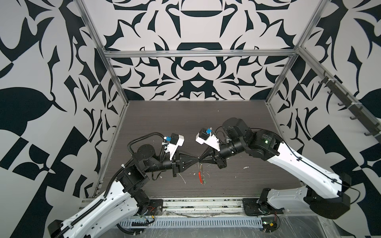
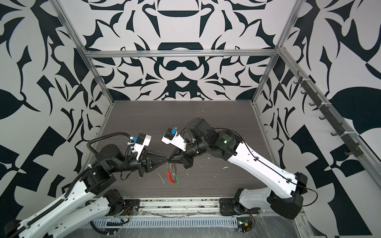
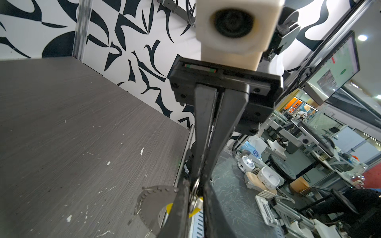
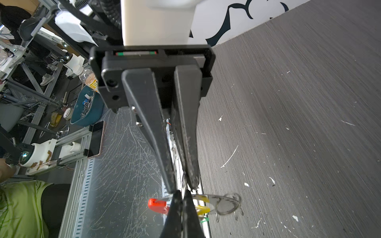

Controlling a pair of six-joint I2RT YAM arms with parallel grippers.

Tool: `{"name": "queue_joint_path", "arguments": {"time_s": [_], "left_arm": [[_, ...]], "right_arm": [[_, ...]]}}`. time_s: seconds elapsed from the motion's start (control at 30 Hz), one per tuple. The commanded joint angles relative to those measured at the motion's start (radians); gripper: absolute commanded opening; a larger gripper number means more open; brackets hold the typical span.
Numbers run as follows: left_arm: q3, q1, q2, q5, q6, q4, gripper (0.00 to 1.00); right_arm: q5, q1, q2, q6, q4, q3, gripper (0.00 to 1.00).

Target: Remove the keys from the keyring

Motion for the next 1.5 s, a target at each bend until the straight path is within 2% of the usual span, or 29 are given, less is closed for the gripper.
{"name": "queue_joint_path", "arguments": {"time_s": [0.0,0.13,0.27,0.4,0.5,0.6,0.77,0.87,1.2,1.33,1.47], "left_arm": [[0.022,-0.003,-0.007,0.01,0.002,0.029,0.12],[0.012,-0.003,-0.006,0.001,0.002,0.048,0.01],[-0.004,-0.003,-0.025,-0.031,0.008,0.074,0.0],[-0.046,-0.003,-0.08,-0.089,0.016,0.13,0.0],[-0.073,-0.003,-0.124,-0.12,0.016,0.167,0.0],[-0.086,-0.003,-0.156,-0.139,0.016,0.196,0.0],[-0.099,-0.003,-0.172,-0.133,0.013,0.246,0.0],[-0.097,-0.003,-0.167,-0.13,0.011,0.254,0.0],[-0.102,-0.003,-0.174,-0.151,0.002,0.258,0.0],[-0.101,-0.003,-0.179,-0.154,0.001,0.255,0.0],[-0.103,-0.003,-0.192,-0.174,0.001,0.248,0.0]], "right_arm": [[0.006,-0.001,-0.002,0.026,0.067,0.041,0.0],[0.013,0.0,-0.005,0.041,0.089,0.038,0.0],[0.023,0.004,-0.027,0.072,0.146,0.007,0.02],[0.063,0.004,-0.105,0.131,0.295,-0.089,0.31],[0.136,0.006,-0.186,0.185,0.429,-0.196,0.4],[0.191,0.009,-0.275,0.242,0.6,-0.327,0.45],[0.207,0.036,-0.335,0.282,0.794,-0.471,0.46],[0.22,0.069,-0.333,0.278,0.848,-0.504,0.47],[0.402,0.18,-0.275,0.204,0.826,-0.484,0.47],[0.454,0.2,-0.261,0.187,0.803,-0.467,0.38],[0.465,0.208,-0.254,0.179,0.794,-0.458,0.24]]}}
